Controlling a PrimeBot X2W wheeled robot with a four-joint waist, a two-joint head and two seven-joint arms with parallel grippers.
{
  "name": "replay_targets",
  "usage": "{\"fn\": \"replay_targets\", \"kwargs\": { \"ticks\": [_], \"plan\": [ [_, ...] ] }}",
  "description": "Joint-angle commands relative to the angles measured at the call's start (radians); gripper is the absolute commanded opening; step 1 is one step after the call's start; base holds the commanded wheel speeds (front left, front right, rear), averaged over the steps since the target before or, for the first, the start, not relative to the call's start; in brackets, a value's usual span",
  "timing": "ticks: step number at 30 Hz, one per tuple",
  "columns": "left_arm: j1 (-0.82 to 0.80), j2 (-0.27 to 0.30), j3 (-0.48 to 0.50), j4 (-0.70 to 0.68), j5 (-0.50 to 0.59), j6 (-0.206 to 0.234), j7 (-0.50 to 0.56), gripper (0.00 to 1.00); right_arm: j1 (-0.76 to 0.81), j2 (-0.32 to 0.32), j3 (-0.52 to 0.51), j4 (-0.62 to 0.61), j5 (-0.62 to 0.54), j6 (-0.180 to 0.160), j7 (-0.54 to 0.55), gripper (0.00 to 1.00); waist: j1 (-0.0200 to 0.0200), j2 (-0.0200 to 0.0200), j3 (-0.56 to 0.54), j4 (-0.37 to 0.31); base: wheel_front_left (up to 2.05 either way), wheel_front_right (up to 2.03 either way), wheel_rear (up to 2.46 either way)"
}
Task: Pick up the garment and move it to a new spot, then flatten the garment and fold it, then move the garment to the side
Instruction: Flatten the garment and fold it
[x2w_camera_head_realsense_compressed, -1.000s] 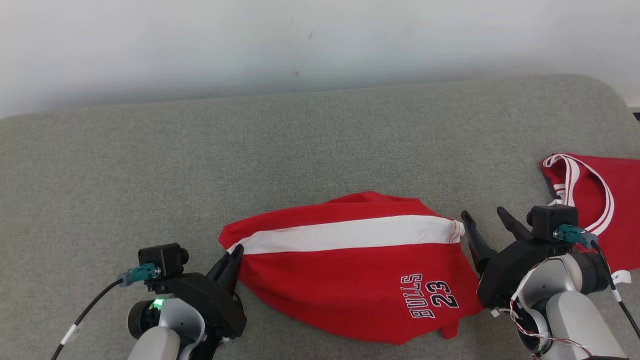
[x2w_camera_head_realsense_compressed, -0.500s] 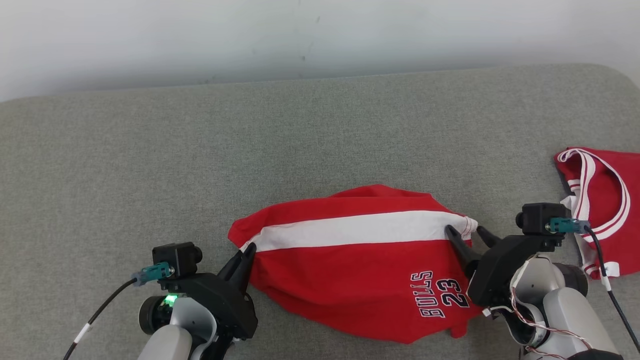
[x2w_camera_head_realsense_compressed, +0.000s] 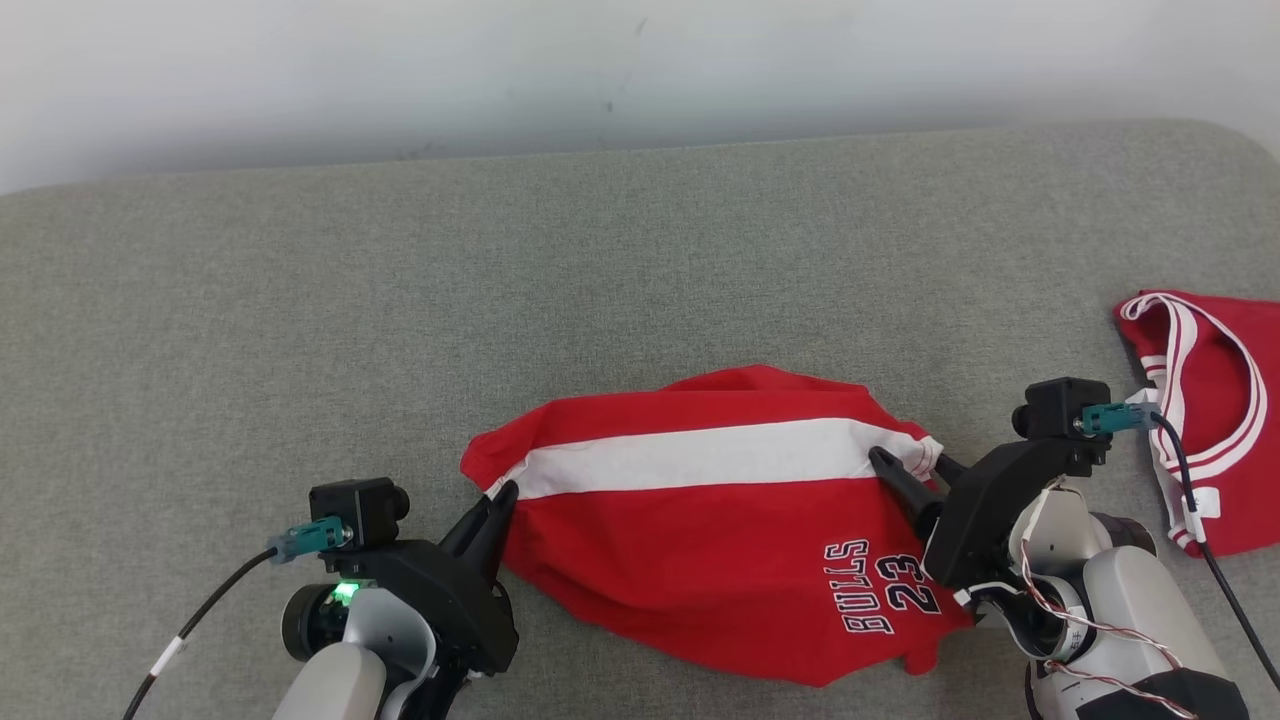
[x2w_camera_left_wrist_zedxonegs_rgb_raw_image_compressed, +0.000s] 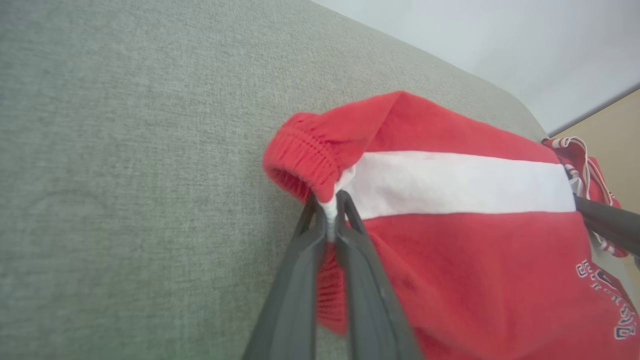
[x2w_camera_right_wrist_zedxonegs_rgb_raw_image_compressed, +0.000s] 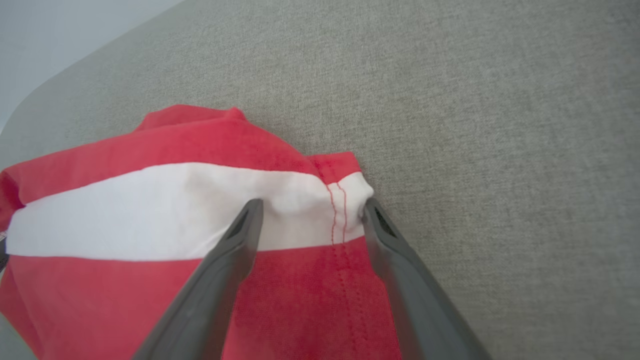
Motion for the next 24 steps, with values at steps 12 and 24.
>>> {"fn": "replay_targets", "kwargs": {
  "ticks": [12,24],
  "plan": [
    [-0.008,0.014,-0.008,0.011,-0.018,-0.002,-0.010,0.00,0.016,-0.019,0.034,-0.040,0.022,-0.002,0.041,0.26,0.0000,-0.0001,-0.009,0.001,0.00,0.00,0.00],
    [-0.026,0.009,0.019,-0.032,-0.122,-0.002,-0.017,0.00,-0.052,-0.018,0.027,-0.068,0.016,-0.002,-0.046,0.00,0.0000,-0.0001,-0.014,-0.001,0.00,0.00,0.00]
  ]
}}
